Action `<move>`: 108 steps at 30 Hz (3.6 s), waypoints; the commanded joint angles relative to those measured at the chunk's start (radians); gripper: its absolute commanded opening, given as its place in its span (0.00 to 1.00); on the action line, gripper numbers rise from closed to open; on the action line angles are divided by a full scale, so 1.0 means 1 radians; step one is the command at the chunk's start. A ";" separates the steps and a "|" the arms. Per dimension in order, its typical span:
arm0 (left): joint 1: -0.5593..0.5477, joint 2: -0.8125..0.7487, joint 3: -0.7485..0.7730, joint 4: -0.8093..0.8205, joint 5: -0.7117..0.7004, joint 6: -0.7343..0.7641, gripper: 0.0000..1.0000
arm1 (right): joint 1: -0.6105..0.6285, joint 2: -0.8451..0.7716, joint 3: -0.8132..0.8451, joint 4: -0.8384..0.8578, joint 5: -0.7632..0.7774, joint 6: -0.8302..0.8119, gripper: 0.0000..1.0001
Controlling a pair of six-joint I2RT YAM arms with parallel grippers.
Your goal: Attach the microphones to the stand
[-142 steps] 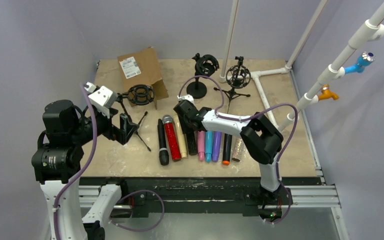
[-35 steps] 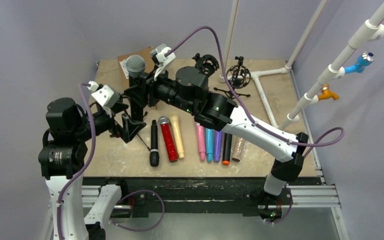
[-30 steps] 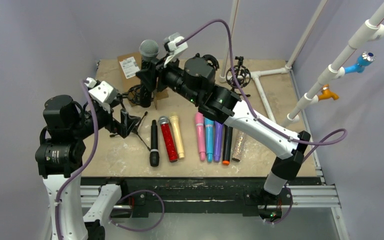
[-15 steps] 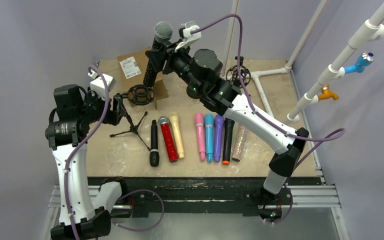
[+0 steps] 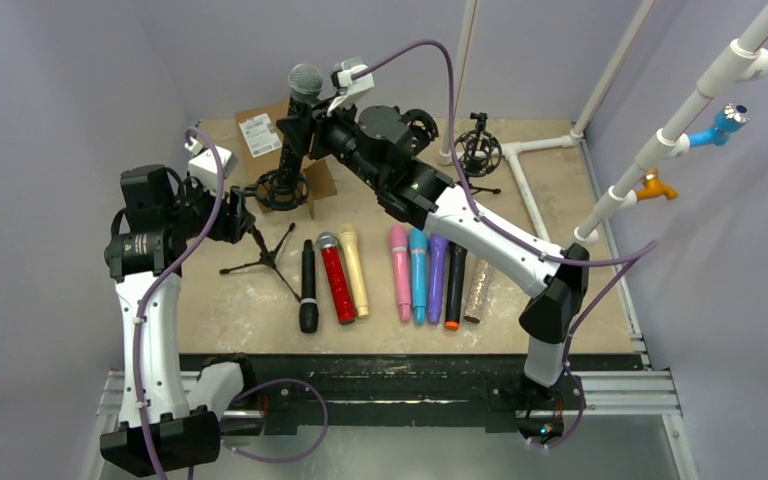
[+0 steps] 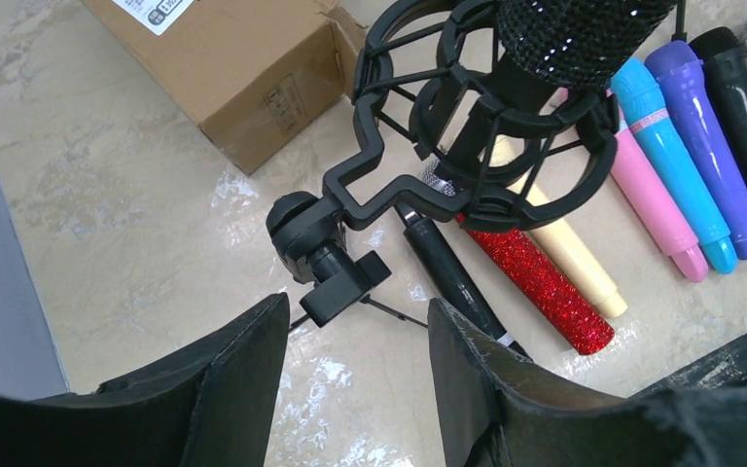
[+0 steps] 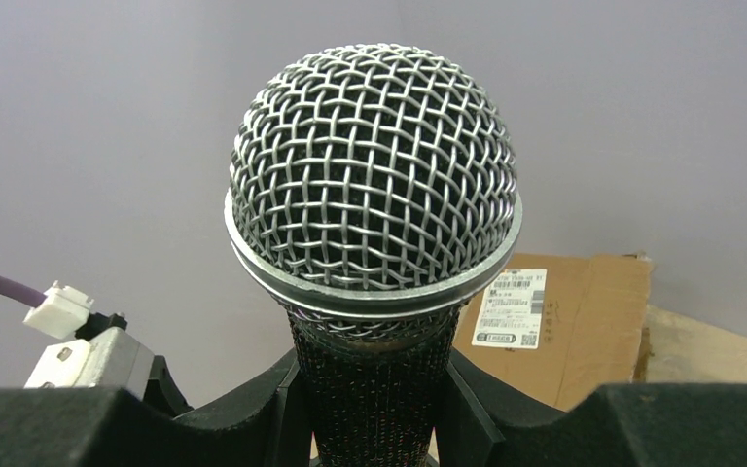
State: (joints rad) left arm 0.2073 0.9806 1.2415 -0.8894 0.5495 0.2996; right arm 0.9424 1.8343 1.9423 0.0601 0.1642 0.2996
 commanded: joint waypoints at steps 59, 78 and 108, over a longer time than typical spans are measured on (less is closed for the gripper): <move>0.003 0.069 -0.214 0.334 0.069 -0.047 0.34 | 0.120 -0.068 -0.262 0.062 0.153 -0.092 0.00; -0.031 0.221 -0.248 0.455 0.092 -0.142 0.24 | 0.168 -0.083 -0.322 0.089 0.259 -0.126 0.35; -0.169 0.450 -0.148 0.616 0.076 -0.220 0.19 | 0.136 -0.257 -0.120 -0.051 0.231 -0.329 0.88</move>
State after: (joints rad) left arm 0.0700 1.3819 1.0924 -0.1802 0.6209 0.1303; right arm 1.0798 1.5749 1.6886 0.0116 0.4290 0.0517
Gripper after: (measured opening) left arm 0.227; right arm 0.889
